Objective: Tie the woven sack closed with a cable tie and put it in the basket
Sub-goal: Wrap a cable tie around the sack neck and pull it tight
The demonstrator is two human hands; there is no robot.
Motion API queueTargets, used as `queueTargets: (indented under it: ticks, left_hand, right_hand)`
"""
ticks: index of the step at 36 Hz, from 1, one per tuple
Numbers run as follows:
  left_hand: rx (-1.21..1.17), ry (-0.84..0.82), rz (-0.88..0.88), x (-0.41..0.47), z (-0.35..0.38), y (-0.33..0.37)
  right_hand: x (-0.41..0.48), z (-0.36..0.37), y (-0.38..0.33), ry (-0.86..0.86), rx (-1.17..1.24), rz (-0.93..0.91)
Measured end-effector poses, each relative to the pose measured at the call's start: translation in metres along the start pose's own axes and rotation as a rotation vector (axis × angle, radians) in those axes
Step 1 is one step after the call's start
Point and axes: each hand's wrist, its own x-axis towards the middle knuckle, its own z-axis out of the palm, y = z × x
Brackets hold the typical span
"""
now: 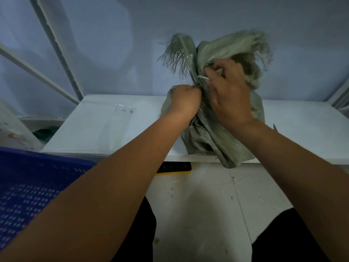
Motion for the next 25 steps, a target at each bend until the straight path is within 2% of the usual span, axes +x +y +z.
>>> queueTargets:
  ticks: [5, 8, 11, 16, 25]
  left_hand:
    - [0.023, 0.023, 0.102, -0.006, -0.004, 0.001]
    - [0.016, 0.039, 0.080, -0.006, -0.004, 0.000]
    - [0.014, 0.039, 0.045, -0.004, -0.003, -0.002]
    - [0.030, 0.020, 0.034, -0.008, 0.002, -0.001]
    - [0.256, -0.062, 0.223, -0.019, 0.001, 0.003]
  right_hand:
    - [0.004, -0.002, 0.006, 0.097, -0.100, -0.159]
    - [0.007, -0.005, 0.009, 0.140, -0.172, -0.283]
    - [0.007, -0.006, 0.006, 0.108, -0.156, -0.327]
    - [0.005, -0.007, -0.006, 0.027, -0.054, -0.241]
    - [0.006, -0.011, -0.002, -0.039, 0.063, -0.073]
